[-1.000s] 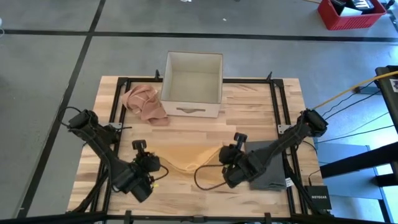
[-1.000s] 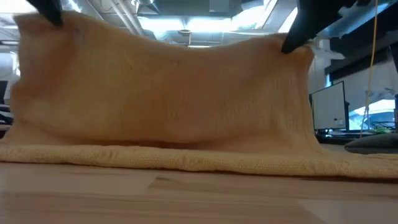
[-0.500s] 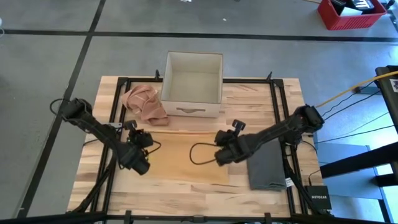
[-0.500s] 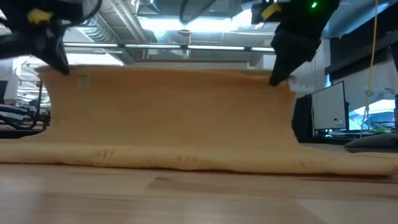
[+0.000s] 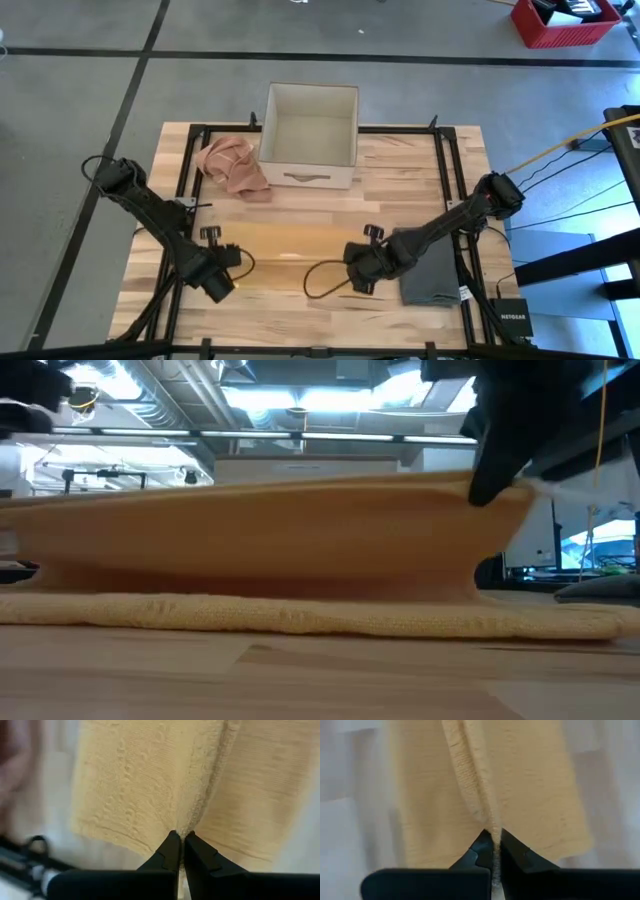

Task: Fold towel
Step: Fold the yellow towel

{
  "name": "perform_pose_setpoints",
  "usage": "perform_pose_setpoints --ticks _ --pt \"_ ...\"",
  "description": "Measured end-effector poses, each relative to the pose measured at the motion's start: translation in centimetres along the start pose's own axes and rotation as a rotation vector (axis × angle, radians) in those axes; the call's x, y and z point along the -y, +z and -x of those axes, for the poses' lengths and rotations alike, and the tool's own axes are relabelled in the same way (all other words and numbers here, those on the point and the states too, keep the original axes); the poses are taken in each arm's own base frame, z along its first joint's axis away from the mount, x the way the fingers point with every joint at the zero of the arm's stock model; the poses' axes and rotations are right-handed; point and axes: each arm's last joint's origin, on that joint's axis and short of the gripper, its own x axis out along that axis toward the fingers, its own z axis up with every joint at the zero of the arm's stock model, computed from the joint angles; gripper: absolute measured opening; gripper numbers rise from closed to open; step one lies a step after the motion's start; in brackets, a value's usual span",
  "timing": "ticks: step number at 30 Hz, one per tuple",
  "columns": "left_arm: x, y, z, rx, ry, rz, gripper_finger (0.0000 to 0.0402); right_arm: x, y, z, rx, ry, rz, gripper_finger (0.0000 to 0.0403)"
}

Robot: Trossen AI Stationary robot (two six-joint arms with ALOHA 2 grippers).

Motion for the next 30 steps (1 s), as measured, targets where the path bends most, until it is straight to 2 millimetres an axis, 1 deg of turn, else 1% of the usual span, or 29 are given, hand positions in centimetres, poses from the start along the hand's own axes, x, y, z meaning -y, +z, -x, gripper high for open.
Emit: perform_pose_setpoints --ticks 4,6,10,16,20,25,30 --pt "1.2 -0.7 0.3 0.033 -0.070 -0.029 0.0005 -1.4 -0.3 0.2 0.007 0.099 -0.006 0.0016" --pt "1.5 -1.0 0.4 0.040 -0.077 -0.023 0.0005 -2.0 -0.5 0.0 -0.003 0.133 -0.010 0.0016" --pt "1.9 -1.4 0.6 0.051 -0.088 0.025 0.0005 -2.8 -1.0 -1.1 -0.027 0.127 0.018 0.0016" --pt "2.4 -1.2 0.6 0.076 -0.138 0.024 0.0005 -3.3 -1.3 -2.9 -0.076 0.123 0.058 0.0017" --pt "2.8 -1.2 0.3 0.061 -0.183 0.011 0.0005 -3.6 -1.5 -3.5 -0.108 0.139 0.068 0.0017" --pt "3.1 -1.3 0.0 0.044 -0.169 0.003 0.0005 -3.7 -1.6 -4.0 -0.119 0.137 0.072 0.0017" --pt "3.5 -1.2 -0.4 0.042 -0.173 -0.001 0.0005 -3.7 -1.6 -4.0 -0.119 0.138 0.072 0.0017"
